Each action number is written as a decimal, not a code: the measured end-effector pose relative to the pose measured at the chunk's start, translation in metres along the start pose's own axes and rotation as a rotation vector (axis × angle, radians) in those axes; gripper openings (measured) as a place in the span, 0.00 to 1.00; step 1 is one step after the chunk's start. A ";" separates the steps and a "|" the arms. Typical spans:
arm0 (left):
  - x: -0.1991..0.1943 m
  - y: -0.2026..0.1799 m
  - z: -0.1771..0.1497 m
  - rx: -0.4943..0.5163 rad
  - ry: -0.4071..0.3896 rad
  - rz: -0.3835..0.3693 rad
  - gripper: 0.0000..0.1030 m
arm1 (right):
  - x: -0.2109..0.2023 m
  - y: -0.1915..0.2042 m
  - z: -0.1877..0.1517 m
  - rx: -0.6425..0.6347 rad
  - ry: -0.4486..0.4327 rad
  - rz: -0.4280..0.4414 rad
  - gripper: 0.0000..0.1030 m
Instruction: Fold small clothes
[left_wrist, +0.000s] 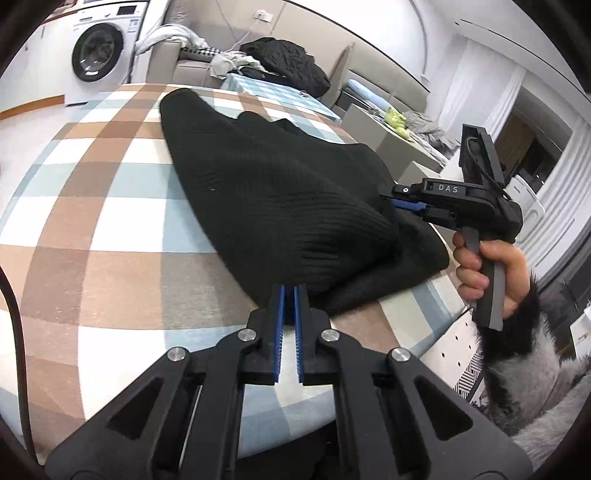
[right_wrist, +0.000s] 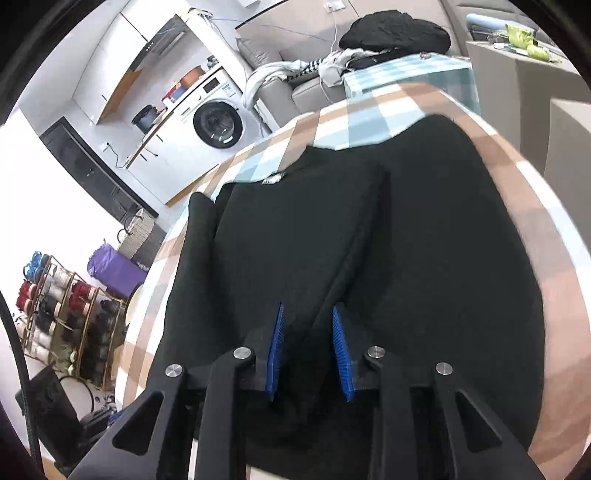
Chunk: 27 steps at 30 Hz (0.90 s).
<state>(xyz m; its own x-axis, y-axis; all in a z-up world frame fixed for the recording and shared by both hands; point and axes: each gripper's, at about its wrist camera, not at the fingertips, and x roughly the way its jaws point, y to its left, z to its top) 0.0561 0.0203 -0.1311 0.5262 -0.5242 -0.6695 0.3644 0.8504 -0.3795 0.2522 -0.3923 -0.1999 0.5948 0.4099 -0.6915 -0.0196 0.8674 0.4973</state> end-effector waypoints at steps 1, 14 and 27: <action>0.000 0.002 0.001 -0.008 0.000 0.003 0.03 | 0.001 -0.004 0.003 0.004 0.006 -0.002 0.26; -0.003 0.018 0.006 -0.073 -0.016 0.019 0.12 | 0.010 0.014 0.060 -0.159 -0.046 -0.131 0.05; 0.004 0.019 0.013 -0.102 -0.015 0.019 0.28 | -0.050 -0.009 -0.009 -0.096 -0.012 0.016 0.44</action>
<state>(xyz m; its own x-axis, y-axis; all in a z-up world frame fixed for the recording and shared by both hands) 0.0752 0.0339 -0.1323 0.5440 -0.5081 -0.6677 0.2745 0.8598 -0.4307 0.2154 -0.4184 -0.1747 0.6033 0.4207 -0.6776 -0.1056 0.8842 0.4549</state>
